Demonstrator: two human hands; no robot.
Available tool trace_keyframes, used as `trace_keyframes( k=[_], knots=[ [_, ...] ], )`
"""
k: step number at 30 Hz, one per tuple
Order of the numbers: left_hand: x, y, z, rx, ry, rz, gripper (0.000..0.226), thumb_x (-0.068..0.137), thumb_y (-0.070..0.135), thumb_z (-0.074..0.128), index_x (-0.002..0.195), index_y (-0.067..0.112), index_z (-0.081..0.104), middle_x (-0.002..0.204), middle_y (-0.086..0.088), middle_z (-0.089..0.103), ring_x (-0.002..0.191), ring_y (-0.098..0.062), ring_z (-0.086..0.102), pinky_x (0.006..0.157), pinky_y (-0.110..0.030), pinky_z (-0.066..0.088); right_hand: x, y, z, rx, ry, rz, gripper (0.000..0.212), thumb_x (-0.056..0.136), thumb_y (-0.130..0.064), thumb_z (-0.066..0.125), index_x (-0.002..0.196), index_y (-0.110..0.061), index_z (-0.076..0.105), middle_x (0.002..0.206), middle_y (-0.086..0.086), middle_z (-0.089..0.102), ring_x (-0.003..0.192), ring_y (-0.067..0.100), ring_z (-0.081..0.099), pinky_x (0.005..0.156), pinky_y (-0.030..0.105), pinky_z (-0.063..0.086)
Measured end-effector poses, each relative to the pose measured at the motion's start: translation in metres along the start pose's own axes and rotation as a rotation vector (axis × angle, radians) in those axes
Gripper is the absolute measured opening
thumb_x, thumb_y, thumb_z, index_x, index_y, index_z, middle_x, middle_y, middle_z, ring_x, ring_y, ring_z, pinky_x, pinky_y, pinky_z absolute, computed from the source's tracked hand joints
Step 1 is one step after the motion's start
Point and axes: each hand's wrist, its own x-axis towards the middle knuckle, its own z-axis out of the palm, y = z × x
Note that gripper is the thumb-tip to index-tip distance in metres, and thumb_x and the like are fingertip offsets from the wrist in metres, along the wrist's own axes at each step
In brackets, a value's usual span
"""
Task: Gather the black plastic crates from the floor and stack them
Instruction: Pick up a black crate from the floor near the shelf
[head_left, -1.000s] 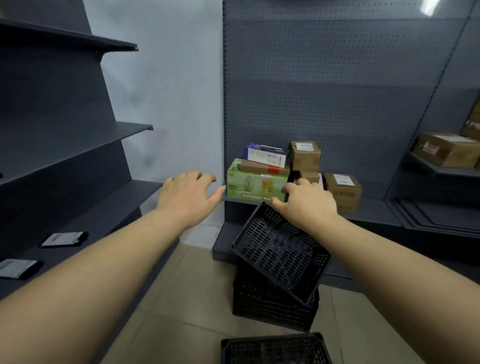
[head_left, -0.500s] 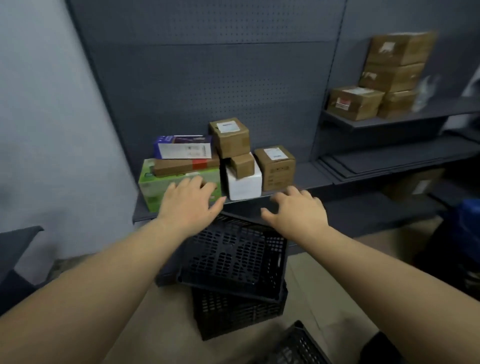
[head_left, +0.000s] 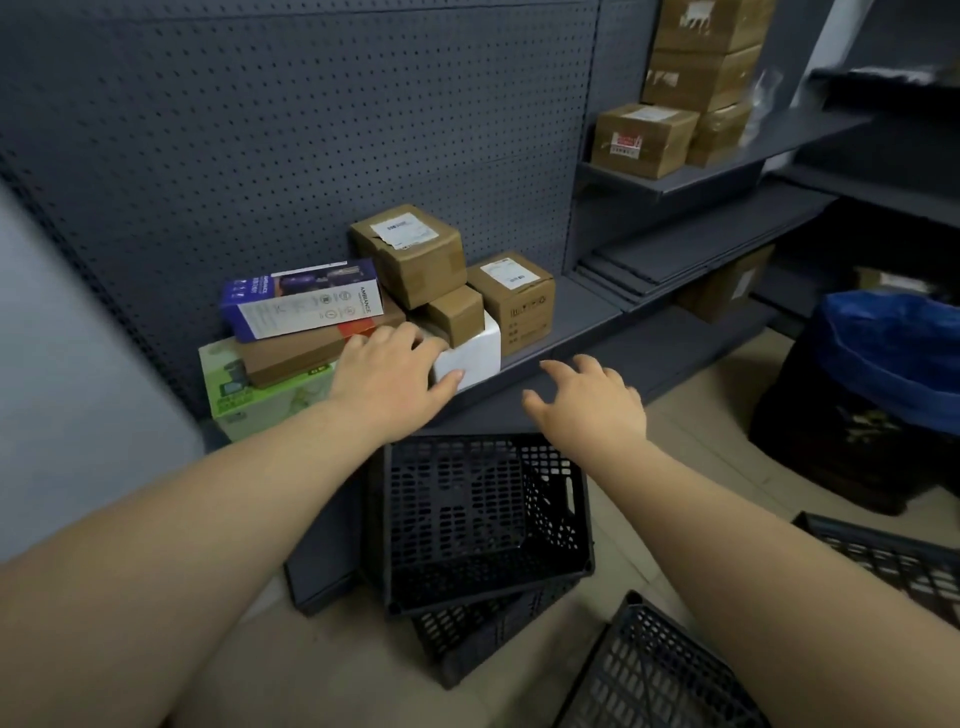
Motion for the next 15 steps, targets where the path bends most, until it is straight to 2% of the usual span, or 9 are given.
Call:
trace_keyframes(
  k=[4,10,15],
  knots=[
    [-0.009,-0.012,0.014,-0.019,-0.029,0.022,0.056,0.092,0.061,0.029,0.135,0.03,0.046,0.131,-0.003,0.052,0.121,-0.027,0.047,0.094,-0.043,0.038,0.003,-0.013,0.013,0.049,-0.001,0.045,0.053,0.094,-0.05,0.039,0.143,-0.028,0.039,0.145,0.007,0.039,0.128,0.031,0.038,0.099,0.045,0.036],
    [-0.02,-0.025,0.054,0.012,-0.092,0.083,0.057,0.092,0.061,0.028,0.134,0.028,0.047,0.126,-0.005,0.054,0.121,-0.028,0.047,0.096,-0.042,0.036,-0.008,-0.014,0.066,0.094,-0.048,0.146,0.055,0.095,-0.049,0.037,0.146,-0.027,0.036,0.145,0.009,0.036,0.128,0.032,0.038,0.099,0.044,0.036],
    [0.021,-0.032,0.097,0.009,-0.1,0.259,0.059,0.091,0.062,0.027,0.135,0.029,0.046,0.126,-0.005,0.054,0.119,-0.028,0.048,0.096,-0.042,0.039,0.006,-0.011,0.107,0.042,-0.057,0.278,0.055,0.094,-0.052,0.037,0.142,-0.026,0.04,0.144,0.01,0.035,0.127,0.034,0.038,0.098,0.043,0.037]
  ],
)
